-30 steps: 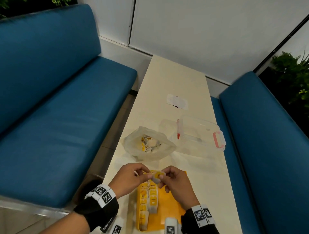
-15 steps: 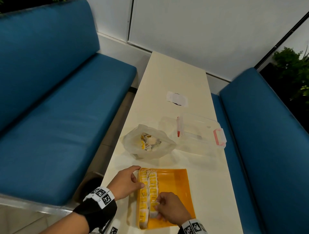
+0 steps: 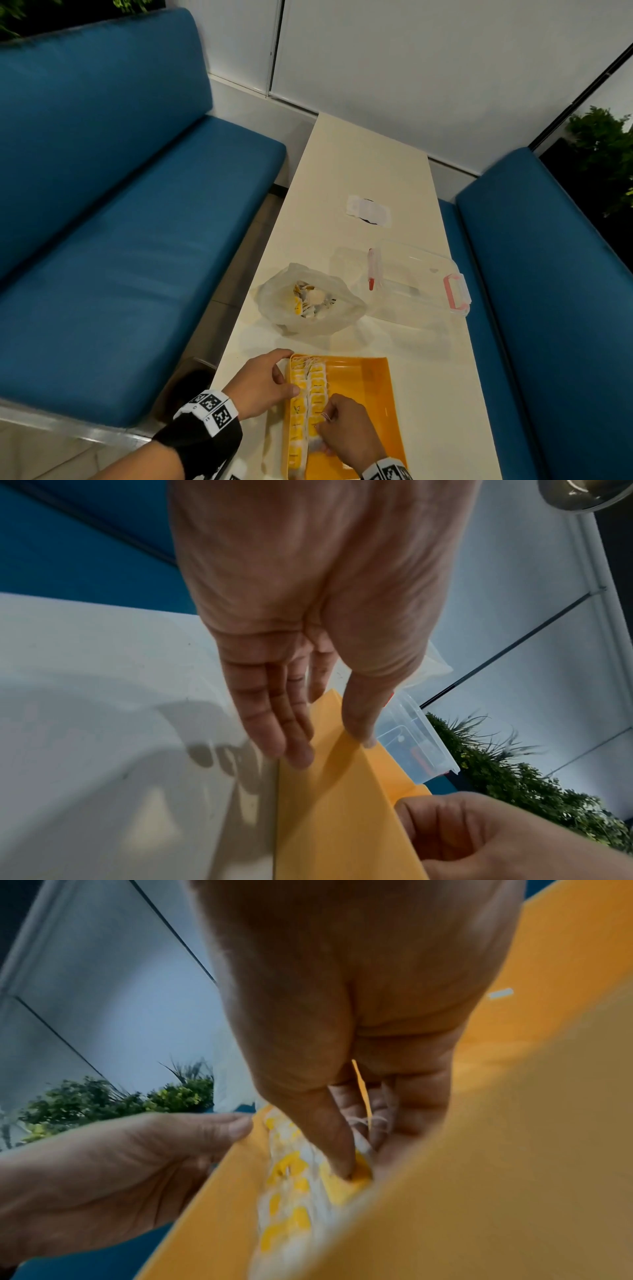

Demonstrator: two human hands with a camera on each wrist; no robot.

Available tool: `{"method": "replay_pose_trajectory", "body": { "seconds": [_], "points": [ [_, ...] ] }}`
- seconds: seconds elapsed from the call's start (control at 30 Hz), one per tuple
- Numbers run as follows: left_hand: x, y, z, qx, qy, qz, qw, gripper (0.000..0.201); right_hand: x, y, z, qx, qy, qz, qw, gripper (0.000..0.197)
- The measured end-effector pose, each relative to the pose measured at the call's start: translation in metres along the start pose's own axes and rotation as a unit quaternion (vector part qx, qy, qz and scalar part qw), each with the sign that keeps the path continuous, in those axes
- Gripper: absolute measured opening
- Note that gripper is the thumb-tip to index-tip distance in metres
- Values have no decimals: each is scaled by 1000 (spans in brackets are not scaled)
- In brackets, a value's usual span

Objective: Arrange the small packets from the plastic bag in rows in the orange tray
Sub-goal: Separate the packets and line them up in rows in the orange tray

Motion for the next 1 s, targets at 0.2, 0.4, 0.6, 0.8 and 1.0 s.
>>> {"method": "replay_pose_trajectory", "body": {
  "seconds": [0.2, 0.4, 0.6, 0.8, 1.0],
  "points": [
    [6, 54, -65, -98, -55, -74, 991, 24, 9, 91, 50, -124, 33, -138, 982, 28],
    [-47, 76, -113, -159, -132, -95, 974, 19, -18, 139, 107, -149, 101, -224, 958, 38],
    [-66, 98, -107, -260, -73, -108, 957, 53, -20, 159, 139, -164, 157, -282, 932, 12],
    [-79, 79, -126, -281, -119, -53, 951, 51, -37, 151, 143, -107, 183, -240, 947, 14],
    [-115, 37, -134, -460, -141, 89, 872, 37, -48, 144, 146, -84, 193, -201, 957, 17]
  ]
}}
Point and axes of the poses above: each hand's wrist, its own x-axis away from the middle knuckle, its own y-axis out of the back of the hand, z = x × y, the point moved 8 cm from there along -x, towards the middle knuckle, and after that the axes turned 4 degrees about -z, right-handed, at the moved point
